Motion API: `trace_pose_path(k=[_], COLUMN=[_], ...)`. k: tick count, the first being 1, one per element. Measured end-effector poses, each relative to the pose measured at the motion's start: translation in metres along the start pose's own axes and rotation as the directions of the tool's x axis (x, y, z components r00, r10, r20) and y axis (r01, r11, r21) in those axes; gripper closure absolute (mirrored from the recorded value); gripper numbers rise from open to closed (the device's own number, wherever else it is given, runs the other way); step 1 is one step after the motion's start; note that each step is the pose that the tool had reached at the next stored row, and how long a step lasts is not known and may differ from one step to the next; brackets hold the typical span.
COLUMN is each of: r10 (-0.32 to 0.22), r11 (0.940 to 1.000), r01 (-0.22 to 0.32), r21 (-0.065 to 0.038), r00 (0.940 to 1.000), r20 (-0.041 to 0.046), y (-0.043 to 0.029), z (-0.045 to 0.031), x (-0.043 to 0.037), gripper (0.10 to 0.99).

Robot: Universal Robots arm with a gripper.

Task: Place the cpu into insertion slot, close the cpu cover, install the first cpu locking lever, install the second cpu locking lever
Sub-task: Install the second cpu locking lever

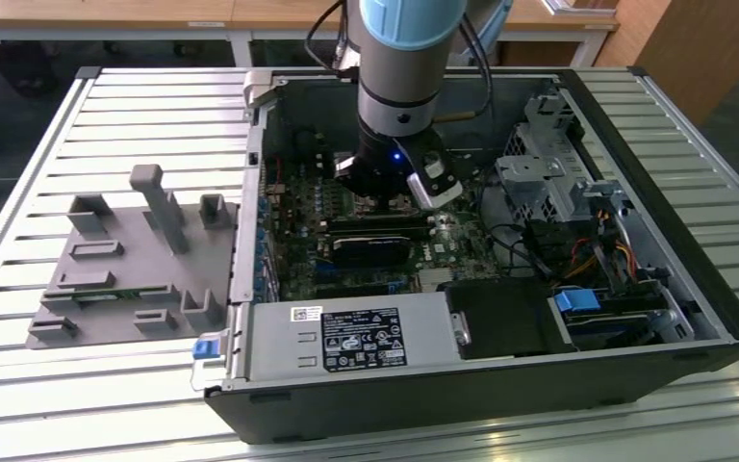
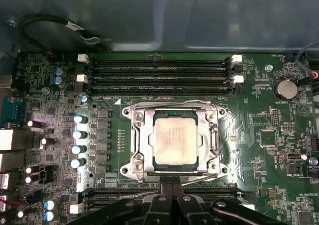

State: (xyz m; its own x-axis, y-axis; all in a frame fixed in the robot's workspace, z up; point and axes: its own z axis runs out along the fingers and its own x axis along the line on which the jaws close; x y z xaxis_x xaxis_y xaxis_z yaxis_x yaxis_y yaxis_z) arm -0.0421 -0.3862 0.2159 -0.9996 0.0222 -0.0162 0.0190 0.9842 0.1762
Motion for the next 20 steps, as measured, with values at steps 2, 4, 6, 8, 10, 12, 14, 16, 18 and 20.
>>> trace_pose_path(k=[2, 4, 6, 8, 10, 12, 14, 16, 18, 20], r10=[0.0, 0.0, 0.001, 0.001, 0.001, 0.001, 0.001, 0.001, 0.001, 0.002], r11=[0.9999, 0.9997, 0.9995, 0.9994, 0.9993, 0.9992, 0.9991, 0.9991, 0.9991, 0.9991], r01=[0.0, 0.0, -0.001, -0.001, -0.001, -0.001, -0.001, -0.001, -0.001, -0.002], r21=[-0.014, -0.026, -0.032, -0.036, -0.039, -0.041, -0.042, -0.042, -0.043, -0.043], r00=[1.0, 1.0, 1.0, 1.0, 1.0, 1.0, 1.0, 1.0, 1.0, 1.0], r20=[-0.0002, -0.0003, -0.0004, -0.0005, -0.0006, -0.0007, -0.0006, -0.0006, -0.0007, -0.0006], y=[-0.0005, -0.002, -0.0037, -0.0049, -0.0059, -0.0069, -0.0075, -0.0078, -0.0083, -0.0088], z=[0.0002, -0.0001, -0.0003, -0.0006, -0.0008, -0.0009, -0.0005, 0.001, 0.0034, 0.0053], x=[0.0003, 0.0006, 0.0019, 0.004, 0.007, 0.0102, 0.0131, 0.0143, 0.0148, 0.0153], gripper=[0.98, 0.98, 0.98, 0.98, 0.98, 0.98, 0.98, 0.98, 0.98, 0.98])
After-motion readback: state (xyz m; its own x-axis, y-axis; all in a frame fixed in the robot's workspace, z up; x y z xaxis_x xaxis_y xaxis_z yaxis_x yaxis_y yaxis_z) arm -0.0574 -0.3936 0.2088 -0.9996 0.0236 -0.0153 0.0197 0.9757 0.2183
